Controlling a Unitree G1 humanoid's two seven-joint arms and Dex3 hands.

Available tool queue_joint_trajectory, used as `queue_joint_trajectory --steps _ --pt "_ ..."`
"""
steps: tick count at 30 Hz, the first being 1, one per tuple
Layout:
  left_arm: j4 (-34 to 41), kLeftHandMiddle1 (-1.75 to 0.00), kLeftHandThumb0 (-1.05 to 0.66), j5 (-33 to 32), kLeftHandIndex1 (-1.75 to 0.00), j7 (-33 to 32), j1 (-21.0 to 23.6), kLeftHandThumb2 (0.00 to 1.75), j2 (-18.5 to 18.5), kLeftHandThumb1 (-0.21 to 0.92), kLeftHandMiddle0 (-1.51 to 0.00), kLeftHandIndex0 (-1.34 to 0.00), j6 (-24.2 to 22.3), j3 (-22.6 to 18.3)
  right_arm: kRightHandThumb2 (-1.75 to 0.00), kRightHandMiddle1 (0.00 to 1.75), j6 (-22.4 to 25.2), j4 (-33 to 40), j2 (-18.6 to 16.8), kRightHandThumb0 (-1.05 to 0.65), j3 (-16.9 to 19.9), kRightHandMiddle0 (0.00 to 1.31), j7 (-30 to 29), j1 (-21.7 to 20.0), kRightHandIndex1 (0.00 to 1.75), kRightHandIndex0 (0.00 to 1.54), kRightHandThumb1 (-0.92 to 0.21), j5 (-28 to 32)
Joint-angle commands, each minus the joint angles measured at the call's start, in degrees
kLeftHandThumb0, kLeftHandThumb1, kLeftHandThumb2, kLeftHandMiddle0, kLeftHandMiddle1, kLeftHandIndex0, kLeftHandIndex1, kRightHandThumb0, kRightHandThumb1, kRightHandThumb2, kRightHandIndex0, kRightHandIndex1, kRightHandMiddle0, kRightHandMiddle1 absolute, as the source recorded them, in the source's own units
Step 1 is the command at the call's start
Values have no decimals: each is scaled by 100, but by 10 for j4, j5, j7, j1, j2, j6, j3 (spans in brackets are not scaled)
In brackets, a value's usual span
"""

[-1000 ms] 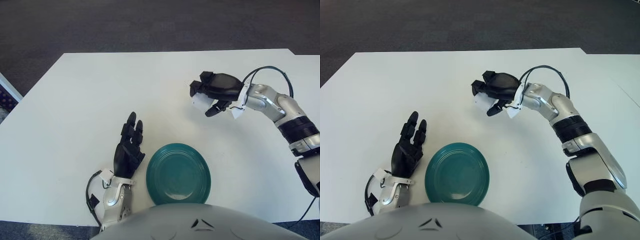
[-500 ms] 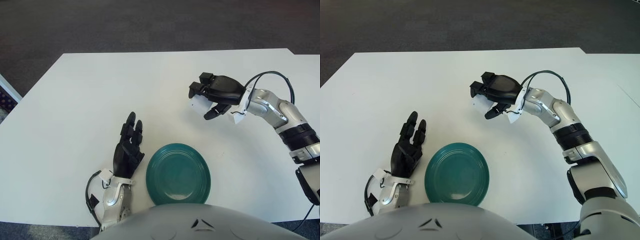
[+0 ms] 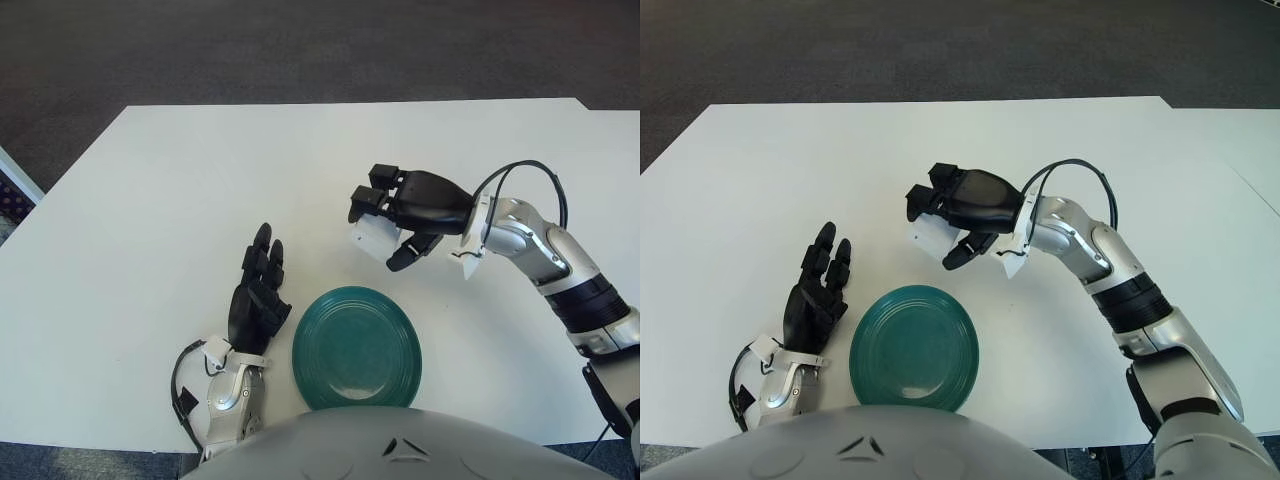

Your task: Put the charger into the plate.

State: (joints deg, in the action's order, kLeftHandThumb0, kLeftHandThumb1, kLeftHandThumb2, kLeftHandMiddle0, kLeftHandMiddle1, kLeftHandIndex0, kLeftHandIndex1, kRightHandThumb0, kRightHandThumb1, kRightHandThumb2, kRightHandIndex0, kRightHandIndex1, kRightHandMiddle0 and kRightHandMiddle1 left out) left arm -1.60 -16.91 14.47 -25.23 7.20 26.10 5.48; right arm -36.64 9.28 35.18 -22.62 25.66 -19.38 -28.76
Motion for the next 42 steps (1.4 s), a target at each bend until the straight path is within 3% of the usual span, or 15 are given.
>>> queue_joint_trajectory --steps 1,3,6,11,16,22,31,38,42 --pt "-17 -1 -105 -21 -27 -10 -34 124 17 92 -4 0 -55 7 -97 175 21 35 -4 -72 -5 96 28 15 175 117 -92 32" --pt "-12 -1 -105 -31 -29 -11 -37 124 19 92 -5 0 -67 8 -100 175 32 43 -5 -71 -9 84 48 21 175 113 -92 54" --pt "-9 -1 -105 -53 -33 -5 -41 123 23 92 -6 0 -79 8 -101 175 35 56 -17 -70 -21 80 57 30 175 109 -92 51" --pt "-17 0 -105 -43 -30 -9 -35 118 24 92 -3 0 -69 12 -96 175 -3 48 -39 -64 -41 88 35 41 175 108 -92 22" --pt "-26 0 -105 14 -27 -36 -32 118 19 92 -1 0 -39 17 -99 175 -30 42 -41 -64 -42 76 26 63 175 104 -92 16" --pt "-27 0 -105 47 -20 -49 -32 121 13 92 0 0 -25 26 -90 175 -105 6 -55 -58 -31 78 -37 101 175 100 -92 3" --pt "-36 0 -105 63 -16 -55 -31 124 13 92 0 0 -9 30 -87 175 -136 -21 -67 -61 -38 78 -64 88 175 97 -92 -74" --pt "-42 0 -105 70 -18 -58 -29 125 9 92 0 0 -11 29 -86 175 -180 -48 -60 -60 -27 75 -100 92 175 97 -92 -98" --pt "-52 0 -105 68 -17 -57 -24 126 8 92 0 0 -10 26 -84 175 -173 -43 -51 -56 -27 74 -87 94 175 98 -92 -95"
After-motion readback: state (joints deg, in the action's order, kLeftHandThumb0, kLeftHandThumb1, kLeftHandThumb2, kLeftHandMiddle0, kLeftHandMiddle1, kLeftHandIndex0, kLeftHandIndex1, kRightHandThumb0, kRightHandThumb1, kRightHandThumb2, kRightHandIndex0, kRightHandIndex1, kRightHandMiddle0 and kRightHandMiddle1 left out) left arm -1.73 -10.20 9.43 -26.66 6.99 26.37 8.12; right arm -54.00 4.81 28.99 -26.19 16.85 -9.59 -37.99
